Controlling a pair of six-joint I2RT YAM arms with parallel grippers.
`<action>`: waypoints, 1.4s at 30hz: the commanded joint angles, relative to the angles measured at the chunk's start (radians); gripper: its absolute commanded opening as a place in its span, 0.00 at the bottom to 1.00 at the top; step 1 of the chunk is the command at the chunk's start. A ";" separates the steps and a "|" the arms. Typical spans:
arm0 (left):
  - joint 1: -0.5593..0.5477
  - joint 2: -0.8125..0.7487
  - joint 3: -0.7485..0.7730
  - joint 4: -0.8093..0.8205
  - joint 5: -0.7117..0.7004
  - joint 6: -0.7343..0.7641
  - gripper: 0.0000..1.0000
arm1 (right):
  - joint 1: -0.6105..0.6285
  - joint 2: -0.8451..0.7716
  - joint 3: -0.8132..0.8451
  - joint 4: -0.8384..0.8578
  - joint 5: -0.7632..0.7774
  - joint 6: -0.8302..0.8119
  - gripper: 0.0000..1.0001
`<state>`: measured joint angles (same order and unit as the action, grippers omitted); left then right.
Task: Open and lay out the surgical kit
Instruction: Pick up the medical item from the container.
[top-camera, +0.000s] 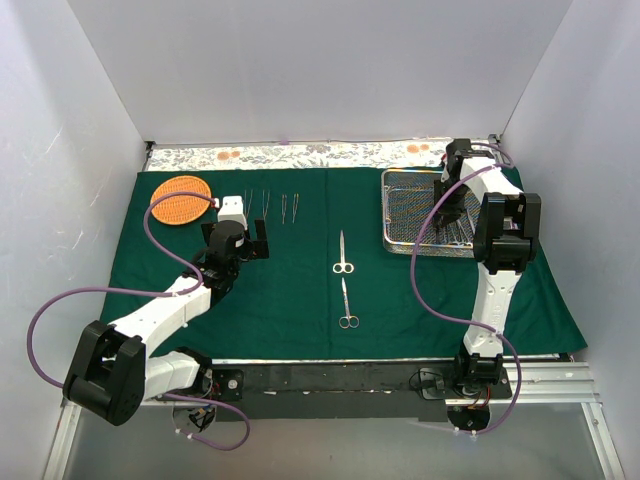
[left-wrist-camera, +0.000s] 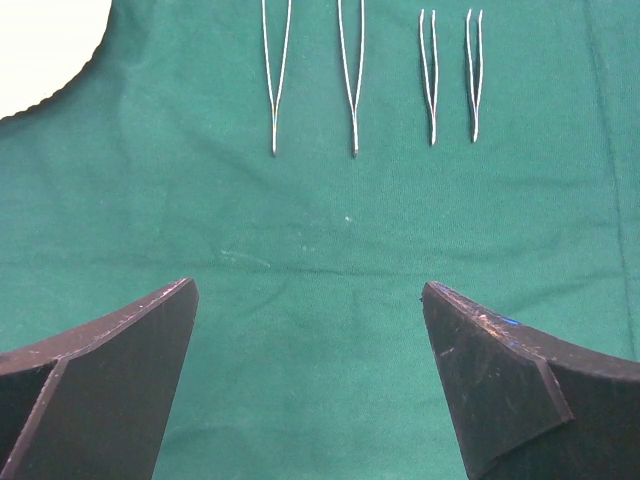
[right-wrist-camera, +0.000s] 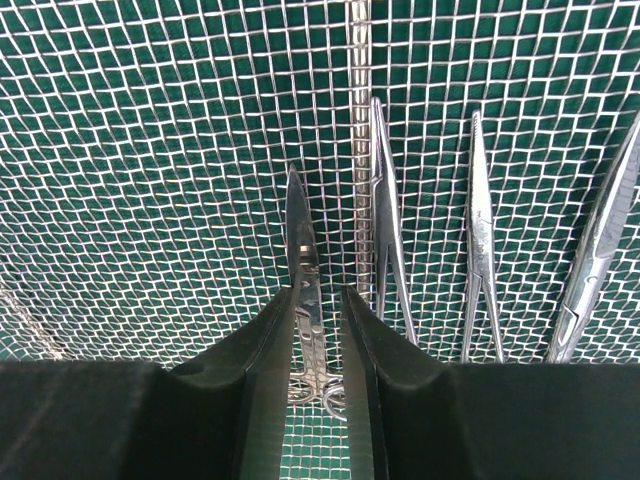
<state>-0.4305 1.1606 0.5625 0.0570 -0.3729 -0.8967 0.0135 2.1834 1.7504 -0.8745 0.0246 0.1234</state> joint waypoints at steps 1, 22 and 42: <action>-0.008 -0.029 -0.012 0.018 0.002 0.010 0.96 | 0.006 0.007 0.044 -0.050 0.012 -0.011 0.34; -0.011 -0.027 -0.010 0.020 0.006 0.013 0.96 | 0.017 0.018 0.032 -0.017 0.043 -0.002 0.36; -0.010 -0.030 -0.012 0.023 0.006 0.016 0.95 | 0.028 0.038 -0.091 0.045 0.045 -0.033 0.03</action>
<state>-0.4362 1.1606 0.5617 0.0608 -0.3603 -0.8928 0.0406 2.1677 1.7039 -0.8295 0.0952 0.1074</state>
